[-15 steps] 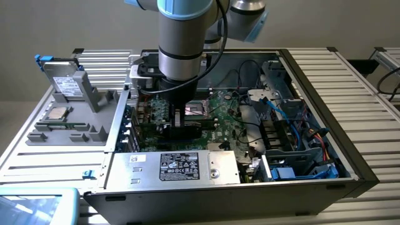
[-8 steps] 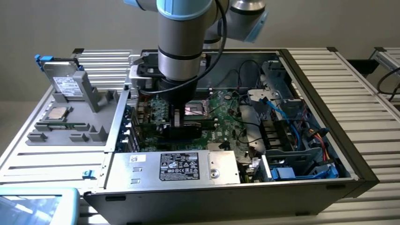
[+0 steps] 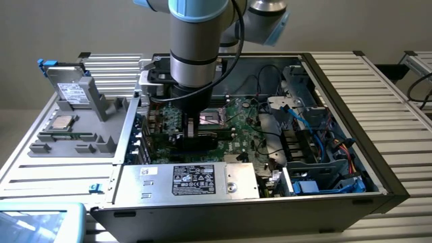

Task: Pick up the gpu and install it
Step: 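Insert the gpu into the slot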

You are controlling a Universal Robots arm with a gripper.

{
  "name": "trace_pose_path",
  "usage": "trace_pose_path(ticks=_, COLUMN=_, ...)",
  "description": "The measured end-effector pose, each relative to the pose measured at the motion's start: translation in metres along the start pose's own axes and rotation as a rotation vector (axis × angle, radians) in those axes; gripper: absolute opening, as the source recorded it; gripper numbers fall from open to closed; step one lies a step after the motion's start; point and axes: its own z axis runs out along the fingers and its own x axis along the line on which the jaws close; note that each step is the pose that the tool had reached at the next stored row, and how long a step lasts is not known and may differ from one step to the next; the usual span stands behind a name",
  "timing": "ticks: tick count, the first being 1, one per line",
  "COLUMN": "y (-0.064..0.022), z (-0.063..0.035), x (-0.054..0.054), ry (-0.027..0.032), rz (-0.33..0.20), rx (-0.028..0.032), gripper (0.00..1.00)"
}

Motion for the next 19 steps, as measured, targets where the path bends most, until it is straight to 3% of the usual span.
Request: trace_pose_path(ticks=19, y=0.0016, z=0.0028, x=0.0000, ry=-0.0002, rz=0.002, rx=0.0010, gripper=0.28)
